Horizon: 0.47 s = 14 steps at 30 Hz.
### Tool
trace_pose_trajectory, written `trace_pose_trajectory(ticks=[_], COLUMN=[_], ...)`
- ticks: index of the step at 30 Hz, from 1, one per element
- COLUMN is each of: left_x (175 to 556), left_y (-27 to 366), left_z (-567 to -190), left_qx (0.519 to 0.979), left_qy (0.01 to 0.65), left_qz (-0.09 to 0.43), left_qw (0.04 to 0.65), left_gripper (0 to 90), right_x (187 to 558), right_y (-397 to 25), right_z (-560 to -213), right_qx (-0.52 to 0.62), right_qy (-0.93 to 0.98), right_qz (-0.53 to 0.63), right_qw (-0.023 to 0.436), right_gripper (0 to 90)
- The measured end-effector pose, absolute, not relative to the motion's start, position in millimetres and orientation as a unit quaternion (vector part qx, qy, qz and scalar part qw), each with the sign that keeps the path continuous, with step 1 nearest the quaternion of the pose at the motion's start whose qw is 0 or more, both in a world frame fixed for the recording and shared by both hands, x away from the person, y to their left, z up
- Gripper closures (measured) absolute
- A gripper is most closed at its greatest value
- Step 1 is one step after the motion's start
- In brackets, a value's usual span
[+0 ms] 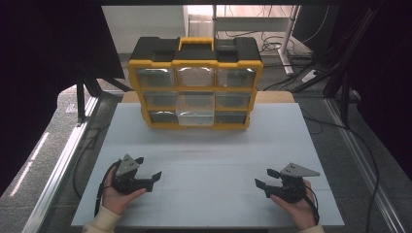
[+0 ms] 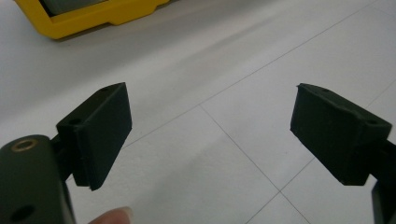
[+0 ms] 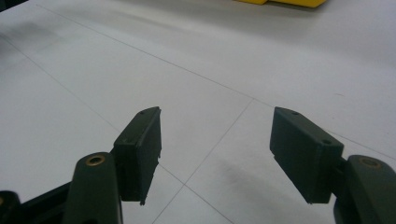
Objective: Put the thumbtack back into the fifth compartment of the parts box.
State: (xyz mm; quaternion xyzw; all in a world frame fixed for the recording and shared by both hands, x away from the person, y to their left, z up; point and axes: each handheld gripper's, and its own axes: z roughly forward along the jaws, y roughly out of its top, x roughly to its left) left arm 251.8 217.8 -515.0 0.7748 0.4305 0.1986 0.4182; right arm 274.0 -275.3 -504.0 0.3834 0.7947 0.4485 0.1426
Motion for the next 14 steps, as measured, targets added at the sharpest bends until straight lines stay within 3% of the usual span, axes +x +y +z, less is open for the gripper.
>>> trace_pose_trajectory(ticks=[14], left_x=[251.3], left_y=[217.8], left_z=[-515.4], left_qx=[0.775], left_qy=[0.430], left_qz=[0.198], left_qw=[0.419], left_gripper=[13.0], right_x=[277.7], right_y=[-275.1], right_z=[-506.2], right_qx=[0.378], right_qy=[0.796], right_qz=[0.452], right_qw=[0.139], right_gripper=[35.8])
